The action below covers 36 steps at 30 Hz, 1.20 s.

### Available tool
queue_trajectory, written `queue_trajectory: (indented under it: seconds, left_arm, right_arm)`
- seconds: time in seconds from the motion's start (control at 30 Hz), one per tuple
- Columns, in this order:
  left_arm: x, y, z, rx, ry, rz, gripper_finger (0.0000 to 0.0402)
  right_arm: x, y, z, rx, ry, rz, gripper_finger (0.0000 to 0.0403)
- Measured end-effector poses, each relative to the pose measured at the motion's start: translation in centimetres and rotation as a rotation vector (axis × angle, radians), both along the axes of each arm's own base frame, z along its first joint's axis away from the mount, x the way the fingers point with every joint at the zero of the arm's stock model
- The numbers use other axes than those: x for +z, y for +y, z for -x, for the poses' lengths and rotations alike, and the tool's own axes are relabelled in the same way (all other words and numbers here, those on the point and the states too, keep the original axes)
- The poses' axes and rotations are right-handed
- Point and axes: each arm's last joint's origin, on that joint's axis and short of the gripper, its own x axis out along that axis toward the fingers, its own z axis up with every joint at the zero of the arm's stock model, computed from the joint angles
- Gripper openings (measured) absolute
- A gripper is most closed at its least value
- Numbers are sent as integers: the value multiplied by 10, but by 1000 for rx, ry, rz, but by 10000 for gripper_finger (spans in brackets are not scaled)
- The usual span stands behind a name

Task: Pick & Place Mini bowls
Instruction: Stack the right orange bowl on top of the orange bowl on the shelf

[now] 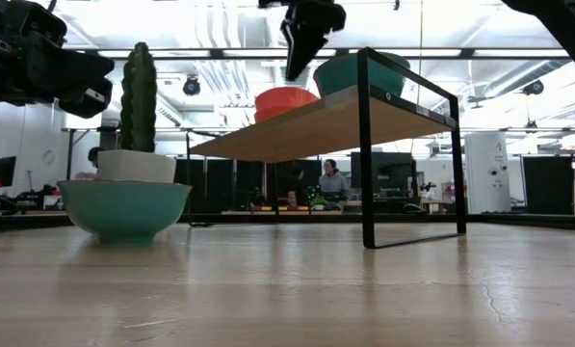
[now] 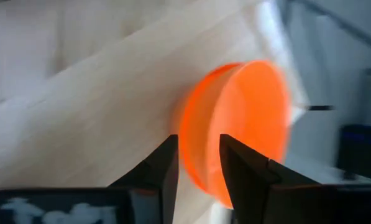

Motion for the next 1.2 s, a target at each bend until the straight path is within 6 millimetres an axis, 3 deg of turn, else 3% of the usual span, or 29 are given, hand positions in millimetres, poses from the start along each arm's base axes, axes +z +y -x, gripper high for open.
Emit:
queue_trajectory:
  seconds: [0.23, 0.83, 1.2]
  left_arm:
    - [0, 0, 0, 0, 0, 0, 0]
    - [0, 0, 0, 0, 0, 0, 0]
    - [0, 0, 0, 0, 0, 0, 0]
  right_arm:
    - [10, 7, -6, -30, -68, 232, 97]
    - [-14, 7, -18, -31, -20, 132, 20]
    - [-13, 6, -18, -45, -21, 176, 8]
